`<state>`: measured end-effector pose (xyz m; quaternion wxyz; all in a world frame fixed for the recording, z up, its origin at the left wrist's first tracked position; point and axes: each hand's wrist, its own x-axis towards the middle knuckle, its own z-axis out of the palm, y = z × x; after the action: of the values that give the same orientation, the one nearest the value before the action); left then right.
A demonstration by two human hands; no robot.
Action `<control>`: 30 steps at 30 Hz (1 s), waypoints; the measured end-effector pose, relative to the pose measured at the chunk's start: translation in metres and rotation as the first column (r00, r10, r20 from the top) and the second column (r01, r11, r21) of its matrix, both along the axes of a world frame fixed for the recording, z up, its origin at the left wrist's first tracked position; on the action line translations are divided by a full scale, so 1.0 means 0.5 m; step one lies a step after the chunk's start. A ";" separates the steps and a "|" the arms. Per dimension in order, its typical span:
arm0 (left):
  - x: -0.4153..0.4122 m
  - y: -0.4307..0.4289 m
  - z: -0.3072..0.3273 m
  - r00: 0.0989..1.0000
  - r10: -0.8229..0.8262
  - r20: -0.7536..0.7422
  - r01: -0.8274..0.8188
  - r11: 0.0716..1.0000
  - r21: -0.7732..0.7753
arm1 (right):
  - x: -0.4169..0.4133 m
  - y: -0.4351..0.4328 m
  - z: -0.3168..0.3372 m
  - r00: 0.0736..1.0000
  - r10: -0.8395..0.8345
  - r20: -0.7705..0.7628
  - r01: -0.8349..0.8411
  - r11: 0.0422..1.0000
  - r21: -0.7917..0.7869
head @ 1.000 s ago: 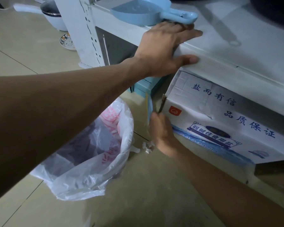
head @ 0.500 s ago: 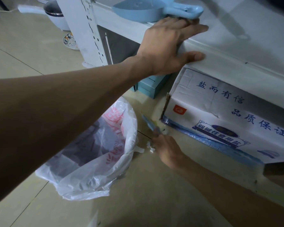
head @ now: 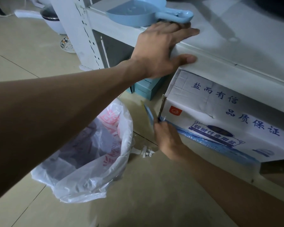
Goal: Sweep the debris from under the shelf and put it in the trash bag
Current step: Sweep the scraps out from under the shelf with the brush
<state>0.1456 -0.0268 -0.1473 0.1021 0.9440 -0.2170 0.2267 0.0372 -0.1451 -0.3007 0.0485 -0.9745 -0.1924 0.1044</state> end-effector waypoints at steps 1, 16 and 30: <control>0.000 0.000 -0.001 1.000 0.002 0.004 -0.002 1.000 0.003 | 0.014 0.008 -0.003 0.999 -0.032 0.019 0.032 0.999 0.003; 0.000 -0.002 0.001 1.000 0.012 0.016 -0.013 1.000 0.021 | -0.035 -0.074 -0.048 0.997 0.070 0.044 -0.073 0.995 0.067; -0.005 0.001 0.004 1.000 0.008 0.002 -0.008 0.998 0.062 | -0.069 -0.032 -0.072 0.872 -0.401 -0.281 0.485 0.620 0.617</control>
<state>0.1431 -0.0263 -0.1454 0.0717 0.9473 -0.2202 0.2213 0.0027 -0.1611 -0.3368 0.4305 -0.8993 0.0328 0.0691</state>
